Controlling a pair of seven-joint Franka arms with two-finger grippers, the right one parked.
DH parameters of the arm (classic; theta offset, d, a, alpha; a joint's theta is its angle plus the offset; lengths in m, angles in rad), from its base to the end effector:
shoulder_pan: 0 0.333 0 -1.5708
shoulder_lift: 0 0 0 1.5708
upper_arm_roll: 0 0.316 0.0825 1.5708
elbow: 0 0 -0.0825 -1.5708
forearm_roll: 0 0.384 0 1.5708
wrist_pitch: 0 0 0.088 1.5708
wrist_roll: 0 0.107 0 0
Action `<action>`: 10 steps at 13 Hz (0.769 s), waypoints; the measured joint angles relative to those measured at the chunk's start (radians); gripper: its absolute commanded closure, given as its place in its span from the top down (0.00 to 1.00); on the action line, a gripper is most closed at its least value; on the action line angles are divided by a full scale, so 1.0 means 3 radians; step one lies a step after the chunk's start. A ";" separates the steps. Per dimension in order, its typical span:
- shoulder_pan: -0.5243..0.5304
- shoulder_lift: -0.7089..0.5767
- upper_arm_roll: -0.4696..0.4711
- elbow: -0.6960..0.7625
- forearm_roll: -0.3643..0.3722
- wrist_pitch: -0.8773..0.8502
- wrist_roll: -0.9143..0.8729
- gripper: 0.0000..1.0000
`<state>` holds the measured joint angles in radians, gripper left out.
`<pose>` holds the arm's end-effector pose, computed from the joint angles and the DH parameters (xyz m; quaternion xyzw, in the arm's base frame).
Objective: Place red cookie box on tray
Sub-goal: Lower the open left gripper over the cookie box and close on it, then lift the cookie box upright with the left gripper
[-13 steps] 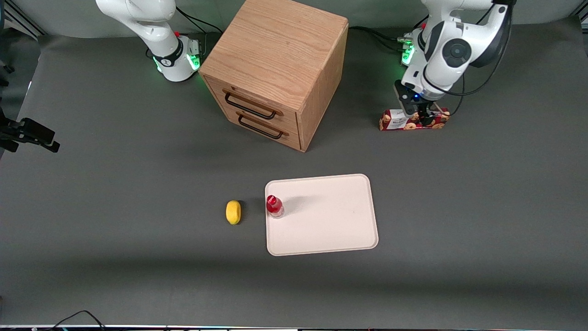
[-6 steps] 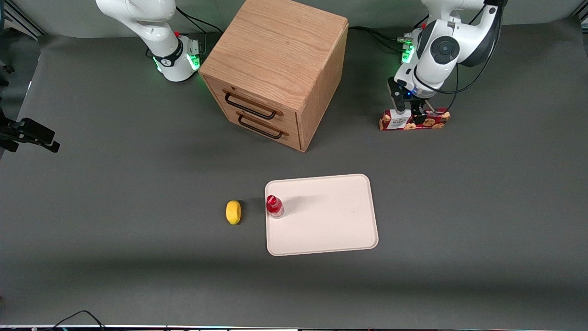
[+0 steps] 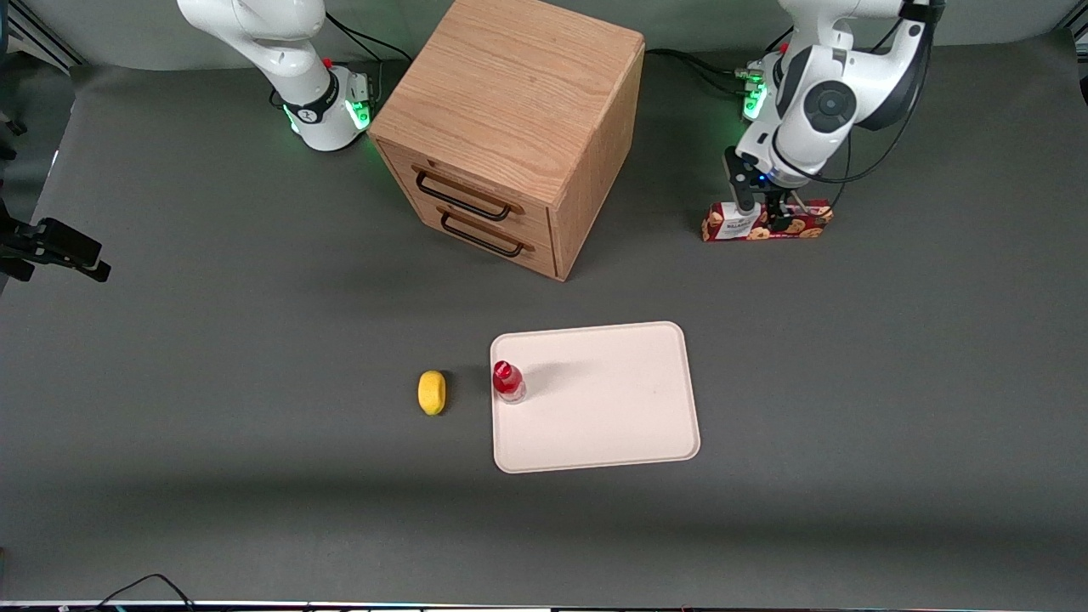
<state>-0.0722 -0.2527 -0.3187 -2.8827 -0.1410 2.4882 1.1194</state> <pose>0.3107 -0.1163 0.2430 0.7703 -0.6334 -0.0696 0.0262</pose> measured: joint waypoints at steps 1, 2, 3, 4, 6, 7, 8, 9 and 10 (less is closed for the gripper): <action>0.0081 0.0032 0.0005 -0.0001 0.0000 -0.0003 0.0075 1.00; 0.0136 0.0067 0.0010 -0.0001 0.0000 -0.0006 0.0120 1.00; 0.0150 0.0092 0.0010 -0.0001 0.0000 -0.0009 0.0133 1.00; 0.0151 0.0121 0.0010 -0.0002 0.0000 -0.0014 0.0134 1.00; 0.0168 0.0210 0.0010 -0.0004 -0.0001 -0.0015 0.0134 1.00; 0.0179 0.0274 0.0016 -0.0004 -0.0002 -0.0009 0.0134 1.00; 0.0184 0.0346 0.0030 -0.0004 -0.0002 0.0013 0.0134 1.00; 0.0187 0.0425 0.0043 -0.0005 -0.0003 0.0075 0.0135 1.00; 0.0188 0.0511 0.0050 -0.0005 -0.0003 0.0169 0.0135 1.00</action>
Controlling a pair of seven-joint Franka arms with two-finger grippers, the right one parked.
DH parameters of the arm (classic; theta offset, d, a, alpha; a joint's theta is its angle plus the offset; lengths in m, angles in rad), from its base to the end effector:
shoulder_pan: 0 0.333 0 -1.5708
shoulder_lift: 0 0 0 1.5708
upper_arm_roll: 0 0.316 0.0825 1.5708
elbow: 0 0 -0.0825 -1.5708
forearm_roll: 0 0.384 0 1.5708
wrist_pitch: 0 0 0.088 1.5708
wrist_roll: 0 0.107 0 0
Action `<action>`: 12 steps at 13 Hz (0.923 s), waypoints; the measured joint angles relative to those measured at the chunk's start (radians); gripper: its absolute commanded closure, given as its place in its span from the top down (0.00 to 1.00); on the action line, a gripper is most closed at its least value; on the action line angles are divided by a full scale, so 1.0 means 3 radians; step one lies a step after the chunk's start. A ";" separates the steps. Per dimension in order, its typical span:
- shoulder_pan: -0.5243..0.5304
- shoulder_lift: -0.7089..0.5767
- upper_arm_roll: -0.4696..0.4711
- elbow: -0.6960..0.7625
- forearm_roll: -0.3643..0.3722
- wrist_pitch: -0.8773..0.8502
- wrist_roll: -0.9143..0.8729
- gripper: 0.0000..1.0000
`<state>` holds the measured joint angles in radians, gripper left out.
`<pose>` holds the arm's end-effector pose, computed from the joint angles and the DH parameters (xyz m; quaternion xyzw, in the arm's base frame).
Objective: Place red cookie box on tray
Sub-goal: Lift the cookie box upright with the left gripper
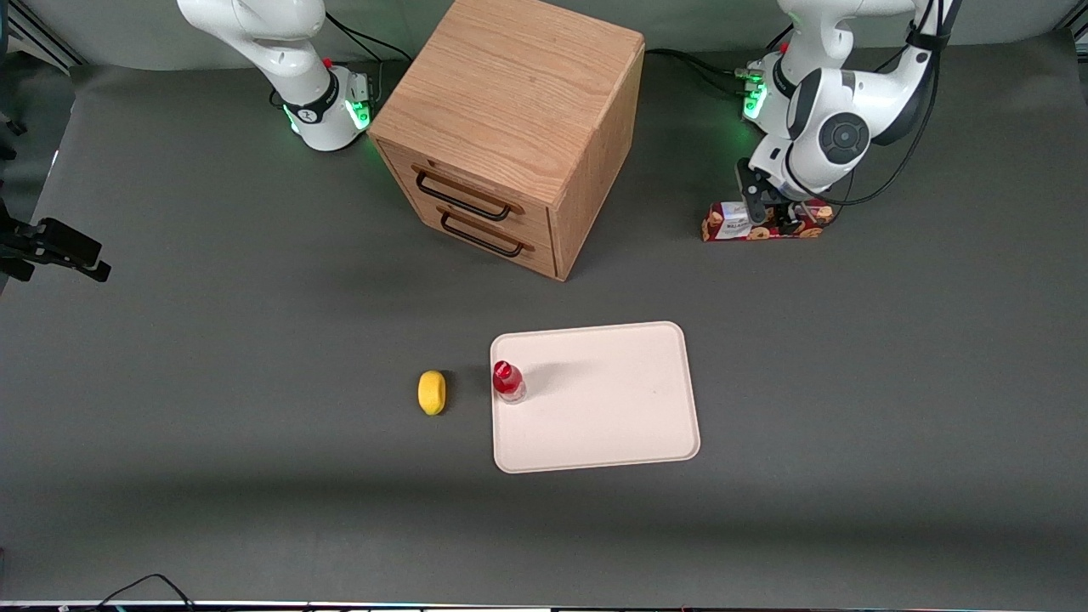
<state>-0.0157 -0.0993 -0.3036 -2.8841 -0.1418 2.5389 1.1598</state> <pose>0.3065 -0.0949 0.1980 0.7755 -0.6189 -0.1055 0.0668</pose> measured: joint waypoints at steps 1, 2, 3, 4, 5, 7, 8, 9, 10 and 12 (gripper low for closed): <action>0.0000 0.0092 0.0003 0.0000 0.0000 0.0109 0.0000 0.90; 0.0001 0.0176 0.0006 0.0003 0.0000 0.0200 0.0000 0.72; 0.0002 0.0224 0.0010 0.0011 0.0000 0.0261 0.0001 0.47; 0.0003 0.0235 0.0015 0.0015 0.0000 0.0283 0.0002 0.22; 0.0003 0.0234 0.0017 0.0017 0.0000 0.0287 0.0004 0.01; 0.0003 0.0232 0.0027 0.0037 0.0000 0.0287 0.0039 0.00; 0.0003 0.0232 0.0039 0.0047 -0.0002 0.0275 0.0085 0.00; 0.0002 0.0229 0.0049 0.0053 -0.0012 0.0260 0.0120 0.00; 0.0003 0.0229 0.0070 0.0061 -0.0013 0.0247 0.0146 0.00; 0.0003 0.0225 0.0118 0.0146 -0.0015 0.0110 0.0224 0.00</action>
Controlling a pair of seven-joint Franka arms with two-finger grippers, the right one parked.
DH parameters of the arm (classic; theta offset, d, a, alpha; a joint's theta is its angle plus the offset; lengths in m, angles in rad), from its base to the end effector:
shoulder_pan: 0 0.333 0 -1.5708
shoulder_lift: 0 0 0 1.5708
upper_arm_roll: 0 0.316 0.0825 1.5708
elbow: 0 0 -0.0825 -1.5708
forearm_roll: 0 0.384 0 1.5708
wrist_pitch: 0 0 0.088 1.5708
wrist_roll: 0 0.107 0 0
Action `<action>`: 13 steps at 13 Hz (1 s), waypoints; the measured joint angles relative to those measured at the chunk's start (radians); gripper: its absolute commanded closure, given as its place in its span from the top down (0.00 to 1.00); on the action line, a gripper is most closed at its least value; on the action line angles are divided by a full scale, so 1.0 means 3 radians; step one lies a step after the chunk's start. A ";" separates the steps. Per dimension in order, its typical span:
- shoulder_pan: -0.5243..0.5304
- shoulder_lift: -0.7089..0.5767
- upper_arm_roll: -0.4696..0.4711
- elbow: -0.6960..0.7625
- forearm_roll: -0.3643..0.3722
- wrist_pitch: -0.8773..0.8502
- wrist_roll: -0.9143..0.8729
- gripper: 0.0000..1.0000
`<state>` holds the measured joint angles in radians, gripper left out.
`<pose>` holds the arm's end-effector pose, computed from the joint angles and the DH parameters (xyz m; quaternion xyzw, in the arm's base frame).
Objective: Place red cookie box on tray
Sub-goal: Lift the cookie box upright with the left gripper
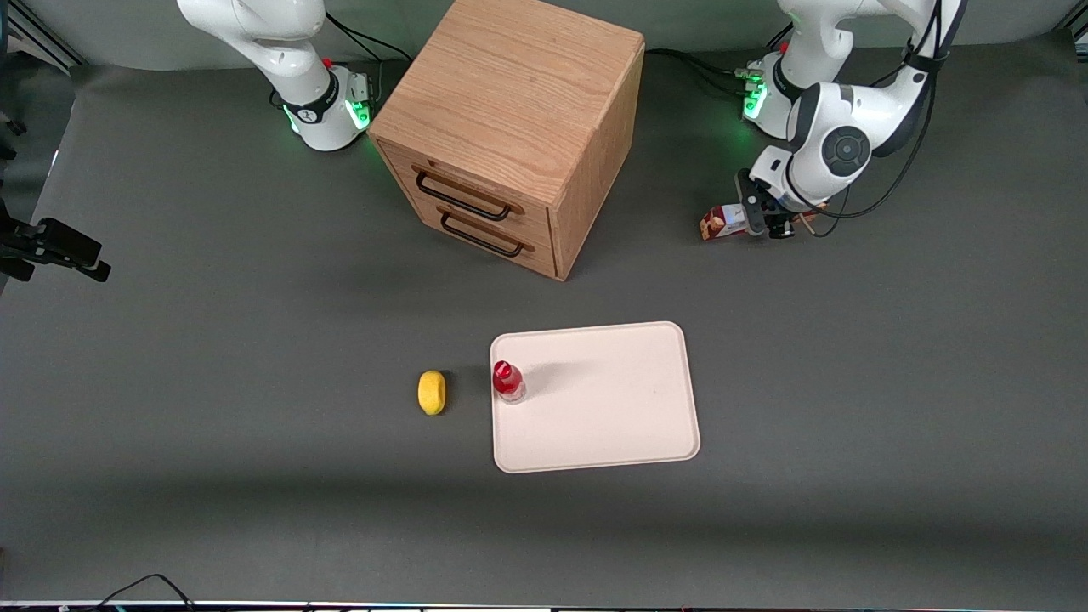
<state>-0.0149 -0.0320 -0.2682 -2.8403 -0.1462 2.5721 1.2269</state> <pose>0.3238 -0.0904 0.1906 0.7667 -0.6304 -0.0924 0.0782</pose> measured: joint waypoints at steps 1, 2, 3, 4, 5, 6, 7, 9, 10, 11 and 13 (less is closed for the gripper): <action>0.0000 -0.0010 0.0033 0.0068 0.0000 -0.0096 0.0030 0.00; 0.0000 -0.0022 0.0065 0.0141 0.0000 -0.0194 0.0055 0.00; 0.0000 -0.0043 0.0088 0.0222 0.0000 -0.0292 0.0073 0.00; 0.0000 -0.0080 0.0103 0.0298 0.0000 -0.0381 0.0082 0.00; 0.0000 -0.0132 0.0109 0.0370 0.0000 -0.0466 0.0085 0.00; 0.0000 -0.0188 0.0110 0.0452 0.0000 -0.0556 0.0085 0.00; 0.0000 -0.0234 0.0115 0.0546 0.0000 -0.0657 0.0085 0.00; 0.0000 -0.0298 0.0169 0.0781 0.0001 -0.0878 0.0085 0.00; 0.0000 -0.0329 0.0198 0.0927 0.0003 -0.1016 0.0085 0.00; 0.0000 -0.0367 0.0219 0.1085 0.0009 -0.1166 0.0085 0.00; 0.0000 -0.0458 0.0271 0.1422 0.0031 -0.1499 0.0085 0.00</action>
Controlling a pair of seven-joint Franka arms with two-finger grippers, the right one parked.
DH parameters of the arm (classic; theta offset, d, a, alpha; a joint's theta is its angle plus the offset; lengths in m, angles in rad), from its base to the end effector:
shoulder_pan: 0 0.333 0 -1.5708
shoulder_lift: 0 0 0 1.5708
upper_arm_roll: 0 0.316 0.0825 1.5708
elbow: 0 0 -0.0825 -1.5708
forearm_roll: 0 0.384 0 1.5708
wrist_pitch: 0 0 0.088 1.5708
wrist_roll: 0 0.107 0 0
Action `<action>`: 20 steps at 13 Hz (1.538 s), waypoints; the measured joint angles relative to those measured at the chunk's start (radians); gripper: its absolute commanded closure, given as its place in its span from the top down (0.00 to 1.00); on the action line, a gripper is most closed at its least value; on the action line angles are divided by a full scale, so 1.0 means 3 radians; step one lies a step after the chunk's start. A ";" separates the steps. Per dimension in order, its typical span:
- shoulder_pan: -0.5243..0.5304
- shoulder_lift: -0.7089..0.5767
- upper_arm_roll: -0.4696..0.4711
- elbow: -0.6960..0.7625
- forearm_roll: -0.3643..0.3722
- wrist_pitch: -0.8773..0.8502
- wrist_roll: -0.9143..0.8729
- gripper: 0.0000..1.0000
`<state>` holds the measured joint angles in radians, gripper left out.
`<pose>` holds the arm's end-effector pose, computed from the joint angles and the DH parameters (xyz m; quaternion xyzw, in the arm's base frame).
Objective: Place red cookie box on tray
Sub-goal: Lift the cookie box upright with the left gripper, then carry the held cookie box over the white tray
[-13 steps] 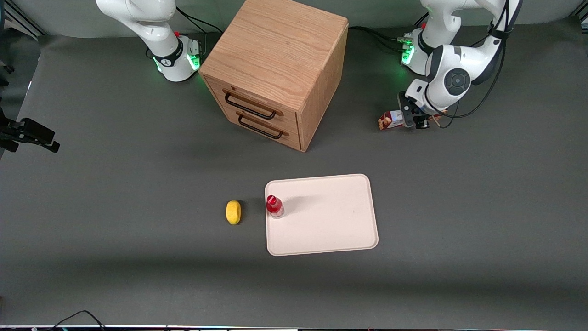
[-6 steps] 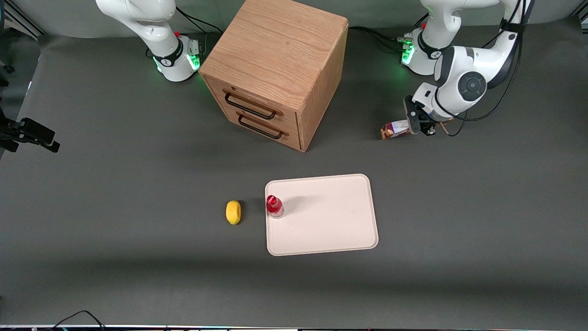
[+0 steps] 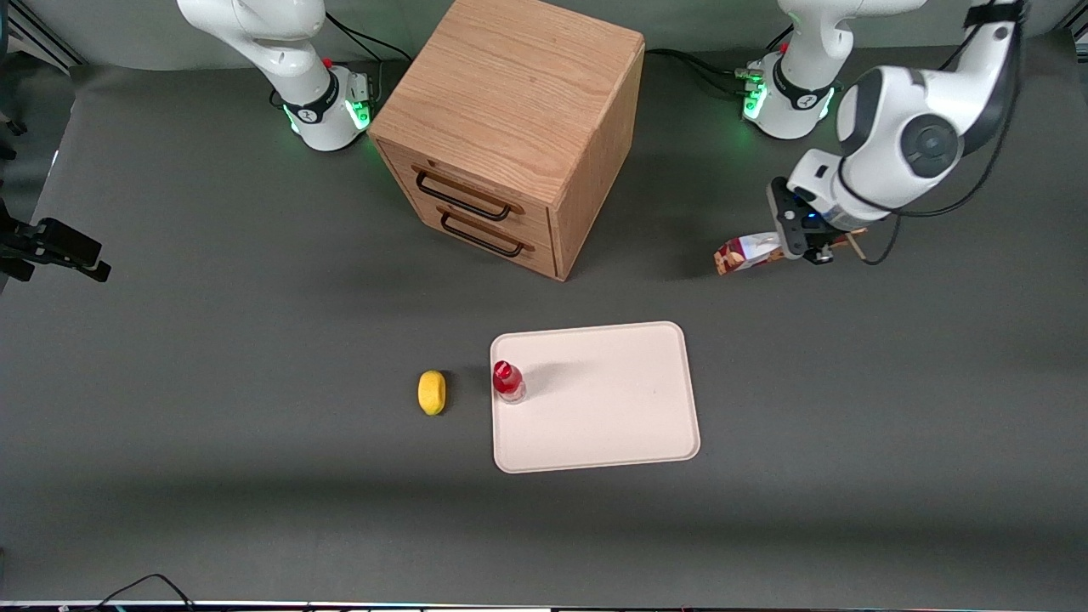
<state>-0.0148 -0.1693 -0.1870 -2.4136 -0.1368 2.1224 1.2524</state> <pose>0.4440 -0.0969 0.3653 0.7721 -0.6312 -0.0330 0.0658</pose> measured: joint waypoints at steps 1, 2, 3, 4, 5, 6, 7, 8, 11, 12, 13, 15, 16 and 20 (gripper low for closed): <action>0.0000 -0.0037 0.0036 0.0176 0.0007 -0.0182 0.0000 0.00; 0.0000 -0.0061 0.0076 0.0341 0.0011 -0.0346 0.0000 0.00; 0.0001 -0.0072 0.0121 0.0500 0.0013 -0.0499 0.0000 0.00; 0.0001 -0.0075 0.0161 0.0657 0.0016 -0.0650 0.0000 0.00; 0.0001 -0.0077 0.0186 0.0805 0.0025 -0.0797 -0.0001 0.00; 0.0001 -0.0077 0.0204 0.0928 0.0042 -0.0926 -0.0016 0.00; 0.0001 -0.0078 0.0226 0.1024 0.0062 -0.1015 -0.0045 0.00; 0.0001 -0.0077 0.0244 0.1087 0.0078 -0.1064 -0.0108 0.00; -0.0004 -0.0074 0.0176 0.1182 0.0086 -0.1076 -0.0743 0.00; -0.0007 -0.0066 0.0082 0.1227 0.0086 -0.1075 -0.1090 0.00; -0.0015 -0.0048 -0.0029 0.1280 0.0086 -0.1074 -0.1482 0.00; -0.0031 0.0044 -0.0259 0.1406 0.0087 -0.1069 -0.2272 0.00; -0.0034 0.0120 -0.0351 0.1473 0.0088 -0.1054 -0.2621 0.00; -0.0041 0.0696 -0.0643 0.1876 0.0254 -0.0852 -0.3952 0.00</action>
<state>-0.0270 0.0396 -0.3798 -1.8508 -0.0604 1.8669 0.0669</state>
